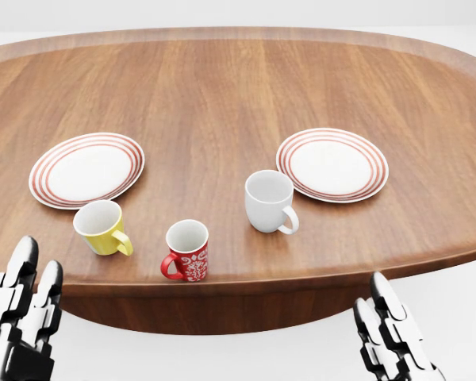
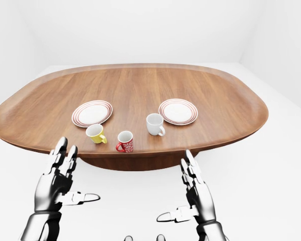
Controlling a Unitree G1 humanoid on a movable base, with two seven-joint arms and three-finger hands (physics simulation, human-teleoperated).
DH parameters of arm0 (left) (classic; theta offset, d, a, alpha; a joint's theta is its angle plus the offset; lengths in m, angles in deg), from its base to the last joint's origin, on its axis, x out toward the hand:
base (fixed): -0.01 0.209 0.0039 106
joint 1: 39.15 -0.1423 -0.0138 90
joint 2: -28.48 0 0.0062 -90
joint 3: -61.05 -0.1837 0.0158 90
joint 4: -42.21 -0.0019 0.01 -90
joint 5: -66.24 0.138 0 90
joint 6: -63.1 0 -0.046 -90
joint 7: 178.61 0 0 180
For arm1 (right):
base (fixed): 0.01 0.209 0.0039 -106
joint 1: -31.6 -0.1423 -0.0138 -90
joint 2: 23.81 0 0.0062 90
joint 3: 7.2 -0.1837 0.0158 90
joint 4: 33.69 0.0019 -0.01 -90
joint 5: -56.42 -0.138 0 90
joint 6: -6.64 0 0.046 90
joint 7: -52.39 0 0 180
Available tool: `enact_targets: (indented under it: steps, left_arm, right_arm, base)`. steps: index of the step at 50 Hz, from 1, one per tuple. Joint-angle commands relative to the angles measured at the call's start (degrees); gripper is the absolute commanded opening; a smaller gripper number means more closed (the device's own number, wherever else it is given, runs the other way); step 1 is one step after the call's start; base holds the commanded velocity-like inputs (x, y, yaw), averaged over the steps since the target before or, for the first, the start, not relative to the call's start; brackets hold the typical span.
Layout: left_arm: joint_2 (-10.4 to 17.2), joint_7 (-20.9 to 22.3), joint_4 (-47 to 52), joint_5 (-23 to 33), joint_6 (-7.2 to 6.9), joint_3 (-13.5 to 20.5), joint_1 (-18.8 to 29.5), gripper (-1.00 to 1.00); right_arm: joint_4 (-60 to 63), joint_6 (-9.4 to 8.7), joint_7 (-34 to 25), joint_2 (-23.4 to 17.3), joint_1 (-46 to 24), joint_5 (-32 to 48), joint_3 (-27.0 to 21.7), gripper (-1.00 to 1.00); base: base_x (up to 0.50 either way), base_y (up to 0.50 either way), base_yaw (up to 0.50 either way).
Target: Put the red mug on the left plate.
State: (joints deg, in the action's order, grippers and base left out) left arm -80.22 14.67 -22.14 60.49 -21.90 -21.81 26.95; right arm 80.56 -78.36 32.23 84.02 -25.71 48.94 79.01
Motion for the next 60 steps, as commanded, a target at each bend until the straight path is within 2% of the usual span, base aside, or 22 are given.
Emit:
enact_targets:
  steps: [1,10,25,60]
  left_arm:
    - [-0.6,1.0,1.1,-0.4,0.00,0.7,-1.3,1.00]
    - [-0.7,1.1,1.1,-0.3,0.00,0.6,-1.3,1.00]
    - [-0.6,1.1,1.4,0.1,0.00,0.1,-1.8,1.00]
    - [-0.6,1.6,1.4,0.1,0.00,0.1,-2.0,1.00]
  right_arm:
    - [1.0,0.00,-1.6,0.4,1.8,-0.8,-0.3,1.00]
    - [0.9,0.00,-1.0,0.7,1.1,0.5,-0.7,1.00]
    - [0.4,0.00,-3.2,0.4,1.8,0.1,-0.6,1.00]
    - [-0.9,0.00,-3.4,0.0,2.4,-0.1,0.1,1.00]
  base:
    - [0.00,0.00,0.00]
    - [0.00,0.00,0.00]
    - [0.12,0.50,0.00]
    - [0.18,0.50,0.00]
